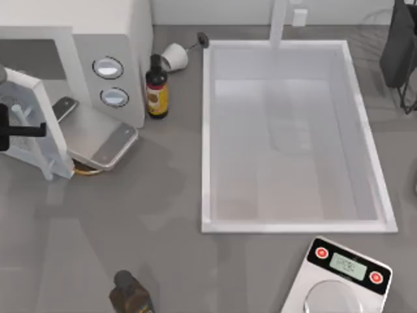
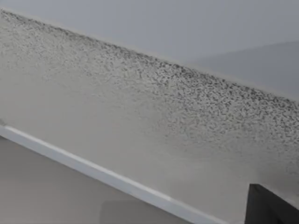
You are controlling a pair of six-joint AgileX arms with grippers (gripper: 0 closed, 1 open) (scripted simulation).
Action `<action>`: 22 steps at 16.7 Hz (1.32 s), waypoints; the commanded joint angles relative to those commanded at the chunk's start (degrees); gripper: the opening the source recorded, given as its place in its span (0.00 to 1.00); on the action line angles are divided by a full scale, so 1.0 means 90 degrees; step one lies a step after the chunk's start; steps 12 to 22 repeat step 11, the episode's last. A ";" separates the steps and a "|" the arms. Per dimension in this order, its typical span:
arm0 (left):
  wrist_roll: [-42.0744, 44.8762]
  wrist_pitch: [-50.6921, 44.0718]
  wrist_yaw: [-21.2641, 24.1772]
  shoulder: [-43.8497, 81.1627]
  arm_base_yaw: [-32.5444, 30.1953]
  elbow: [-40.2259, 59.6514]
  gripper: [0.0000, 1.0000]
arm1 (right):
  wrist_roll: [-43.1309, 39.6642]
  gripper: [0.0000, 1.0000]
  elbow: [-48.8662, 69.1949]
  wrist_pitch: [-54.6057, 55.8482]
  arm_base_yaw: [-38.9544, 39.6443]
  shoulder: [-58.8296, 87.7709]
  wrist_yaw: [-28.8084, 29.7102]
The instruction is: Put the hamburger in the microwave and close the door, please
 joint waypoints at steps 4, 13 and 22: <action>-0.0020 0.0028 -0.0033 0.1007 -0.0036 0.0980 0.00 | 0.0000 1.00 0.0000 0.0000 0.0000 0.0000 0.0000; -0.0061 0.0024 -0.0072 0.2342 -0.0122 0.2315 0.00 | 0.0000 1.00 0.0000 0.0000 0.0000 0.0000 0.0000; -0.0061 0.0024 -0.0072 0.2342 -0.0122 0.2315 0.00 | 0.0000 1.00 0.0000 0.0000 0.0000 0.0000 0.0000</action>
